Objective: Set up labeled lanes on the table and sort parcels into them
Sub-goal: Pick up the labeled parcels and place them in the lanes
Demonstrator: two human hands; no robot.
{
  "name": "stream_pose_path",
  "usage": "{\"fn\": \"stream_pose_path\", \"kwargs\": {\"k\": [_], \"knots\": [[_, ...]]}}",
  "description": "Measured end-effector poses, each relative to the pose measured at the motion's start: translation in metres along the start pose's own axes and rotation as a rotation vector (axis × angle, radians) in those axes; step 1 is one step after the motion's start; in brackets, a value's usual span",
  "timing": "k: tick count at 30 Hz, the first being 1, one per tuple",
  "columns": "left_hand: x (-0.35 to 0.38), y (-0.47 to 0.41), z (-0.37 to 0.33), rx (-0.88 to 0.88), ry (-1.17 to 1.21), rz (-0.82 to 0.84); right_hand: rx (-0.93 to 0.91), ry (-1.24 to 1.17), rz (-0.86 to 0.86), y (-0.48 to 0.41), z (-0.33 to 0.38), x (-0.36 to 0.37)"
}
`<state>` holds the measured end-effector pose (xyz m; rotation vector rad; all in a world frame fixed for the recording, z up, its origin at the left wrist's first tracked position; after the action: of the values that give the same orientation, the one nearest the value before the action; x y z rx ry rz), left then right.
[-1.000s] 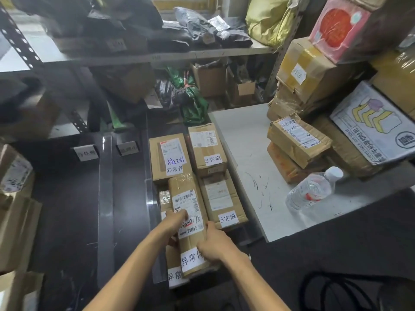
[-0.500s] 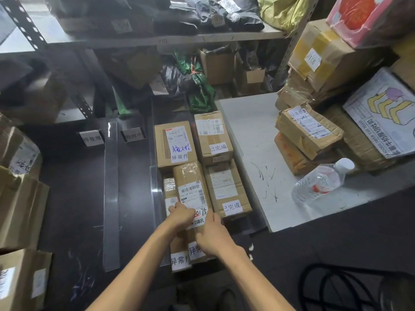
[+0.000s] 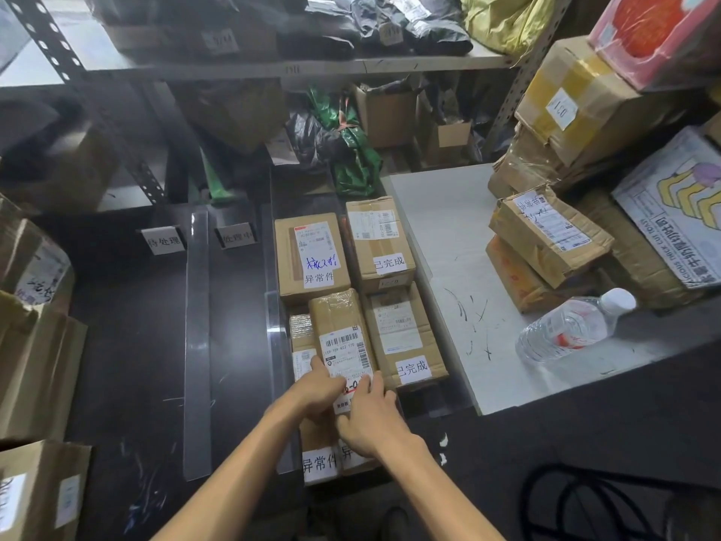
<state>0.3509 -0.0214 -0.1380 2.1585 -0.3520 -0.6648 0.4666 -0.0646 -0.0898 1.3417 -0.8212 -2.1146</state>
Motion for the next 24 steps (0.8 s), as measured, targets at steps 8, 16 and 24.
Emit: {"fn": "stream_pose_path", "kwargs": {"k": [8,16,24], "knots": [[0.012,-0.005,0.002,0.084,-0.31,-0.013,0.082,0.044,0.012,-0.034,-0.006,0.031],[0.01,-0.02,0.012,0.102,-0.249,-0.044,-0.052,0.22,-0.103,-0.037,0.003,0.021],[0.006,-0.026,-0.001,0.046,-0.235,-0.002,-0.059,0.233,-0.029,-0.052,0.005,0.015]]}}
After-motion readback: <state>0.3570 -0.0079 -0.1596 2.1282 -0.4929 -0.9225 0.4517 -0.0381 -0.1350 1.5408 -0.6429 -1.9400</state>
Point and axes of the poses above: each hand's wrist, its own y-axis away from the middle knuckle, its own x-axis out of the palm, z = x × y, the point moved 6 cm from there along -y, towards the middle knuckle, and after that the axes turned 2 degrees about y, right-handed, at the moved point
